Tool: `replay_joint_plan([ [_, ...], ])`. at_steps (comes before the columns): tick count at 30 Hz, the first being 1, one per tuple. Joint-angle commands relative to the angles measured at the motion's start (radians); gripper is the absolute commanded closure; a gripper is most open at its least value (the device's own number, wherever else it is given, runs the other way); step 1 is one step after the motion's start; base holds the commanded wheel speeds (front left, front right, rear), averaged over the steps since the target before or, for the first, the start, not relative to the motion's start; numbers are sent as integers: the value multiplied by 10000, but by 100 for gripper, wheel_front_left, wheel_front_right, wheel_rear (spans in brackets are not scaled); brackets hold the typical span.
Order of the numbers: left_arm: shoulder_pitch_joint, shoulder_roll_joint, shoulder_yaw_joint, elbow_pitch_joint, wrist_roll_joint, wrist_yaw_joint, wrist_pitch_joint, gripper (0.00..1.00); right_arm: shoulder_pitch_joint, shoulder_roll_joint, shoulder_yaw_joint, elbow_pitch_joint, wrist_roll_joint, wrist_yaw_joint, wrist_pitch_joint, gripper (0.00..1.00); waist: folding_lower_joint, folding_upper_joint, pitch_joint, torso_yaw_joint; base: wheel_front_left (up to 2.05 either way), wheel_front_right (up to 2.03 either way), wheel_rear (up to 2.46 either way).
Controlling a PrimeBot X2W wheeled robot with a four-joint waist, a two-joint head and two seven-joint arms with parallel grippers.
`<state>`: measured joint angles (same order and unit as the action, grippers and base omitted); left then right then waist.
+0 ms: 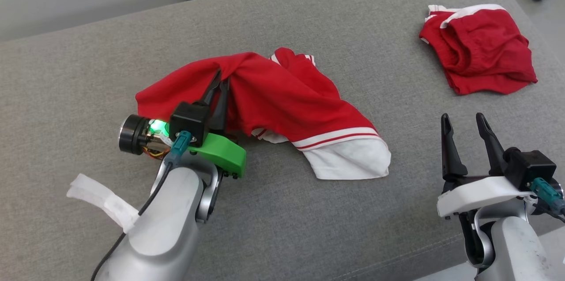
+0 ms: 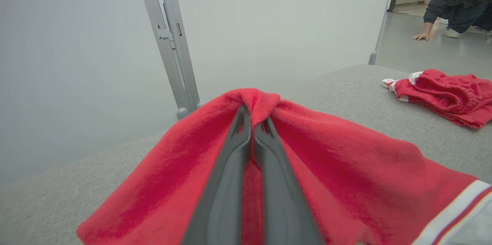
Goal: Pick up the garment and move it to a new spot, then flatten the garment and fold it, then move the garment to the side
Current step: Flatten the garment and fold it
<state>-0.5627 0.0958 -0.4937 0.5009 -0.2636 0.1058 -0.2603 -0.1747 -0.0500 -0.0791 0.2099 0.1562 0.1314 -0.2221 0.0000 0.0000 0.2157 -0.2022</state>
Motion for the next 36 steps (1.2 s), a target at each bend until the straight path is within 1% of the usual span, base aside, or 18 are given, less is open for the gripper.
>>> replay_joint_plan([
  [1, 179, 178, -128, -418, 118, -49, 184, 100, 100, -11, -16, 44, -46, -16, -27, 0, 0, 0, -310, 293, 0, 0, 0],
  [3, 321, 304, -296, -968, 200, -70, 554, 100, 164, -11, -16, 71, -42, -16, -20, 0, 0, 0, -415, 375, 0, 0, 0],
  [7, 860, 726, -672, -2632, 395, -24, 1654, 100, 299, -11, -106, 104, -56, -16, -1, 0, 0, 0, -632, 549, 0, 0, 0],
  [12, 1989, 1343, -1112, -4860, 431, 132, 3399, 100, 443, -11, -214, 50, -90, -16, 45, 0, 0, 0, -754, 647, 0, 0, 0],
  [15, 2687, 1629, -1223, -5726, 115, 196, 4334, 100, 448, -13, -229, 13, -93, -16, 58, 0, 0, 0, -727, 643, 0, 0, 0],
  [17, 3046, 1857, -1192, -5899, -84, 246, 4798, 100, 410, -11, -201, -1, -80, -16, 57, 0, 0, 0, -668, 607, 0, 0, 0],
  [20, 3359, 1940, -958, -5684, -572, 235, 5110, 100, 299, -11, -92, -18, -41, -16, 64, 0, 0, 0, -522, 499, 0, 0, 0],
  [21, 3337, 2042, -887, -5519, -609, 240, 5122, 100, 276, -14, -74, -20, -39, -16, 68, 0, 0, 0, -476, 463, 0, 0, 0],
  [24, 2990, 2103, -607, -4783, -807, 168, 4986, 100, 192, -10, 0, -26, -68, -16, 54, 0, 0, 0, -259, 307, 0, 0, 0],
  [31, 1713, 2051, -61, -2686, -748, 93, 4129, 100, -13, -13, 149, -3, -70, -16, 43, 0, 0, 0, 231, -54, 0, 0, 0],
  [36, 559, 1813, 77, -1217, -599, 50, 3337, 100, -153, -10, 216, 37, -72, -16, 7, 0, 0, 0, 526, -231, 0, 0, 0],
])
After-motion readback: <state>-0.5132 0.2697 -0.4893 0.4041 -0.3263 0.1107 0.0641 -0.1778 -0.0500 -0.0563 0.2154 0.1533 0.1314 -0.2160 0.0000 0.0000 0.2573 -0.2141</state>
